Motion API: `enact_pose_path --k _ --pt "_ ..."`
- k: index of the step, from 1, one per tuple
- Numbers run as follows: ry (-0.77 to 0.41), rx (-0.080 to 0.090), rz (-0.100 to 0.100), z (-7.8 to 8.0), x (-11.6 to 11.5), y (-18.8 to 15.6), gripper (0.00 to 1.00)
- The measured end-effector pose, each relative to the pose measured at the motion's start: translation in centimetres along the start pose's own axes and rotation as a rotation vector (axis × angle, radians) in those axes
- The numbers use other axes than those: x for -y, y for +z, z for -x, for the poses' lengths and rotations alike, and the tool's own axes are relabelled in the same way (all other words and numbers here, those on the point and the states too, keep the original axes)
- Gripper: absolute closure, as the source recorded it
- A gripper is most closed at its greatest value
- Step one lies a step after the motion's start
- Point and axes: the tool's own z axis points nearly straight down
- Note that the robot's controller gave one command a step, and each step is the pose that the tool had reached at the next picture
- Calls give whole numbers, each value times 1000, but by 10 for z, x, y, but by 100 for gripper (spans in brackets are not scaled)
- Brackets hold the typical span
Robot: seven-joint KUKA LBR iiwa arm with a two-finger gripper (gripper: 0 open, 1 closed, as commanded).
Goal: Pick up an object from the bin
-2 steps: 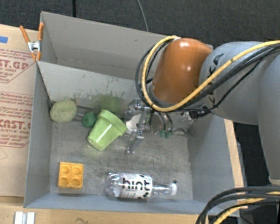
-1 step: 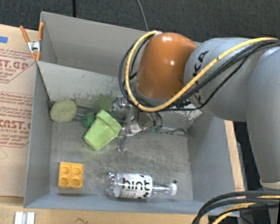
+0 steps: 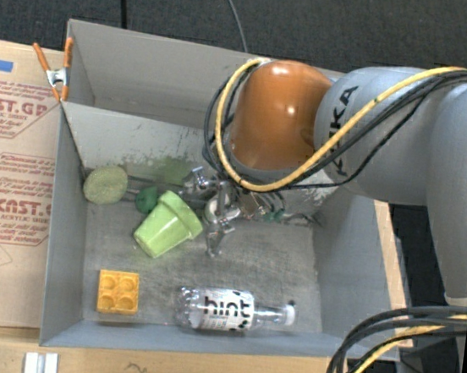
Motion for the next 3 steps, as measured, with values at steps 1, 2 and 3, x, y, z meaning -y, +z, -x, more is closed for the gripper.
enact_pose_path --k 1,2,3 --pt "-116 3 -1 5 -3 79 0" --pt "-334 9 -5 14 -15 78 100" --pt "-334 9 -5 14 -15 78 100"
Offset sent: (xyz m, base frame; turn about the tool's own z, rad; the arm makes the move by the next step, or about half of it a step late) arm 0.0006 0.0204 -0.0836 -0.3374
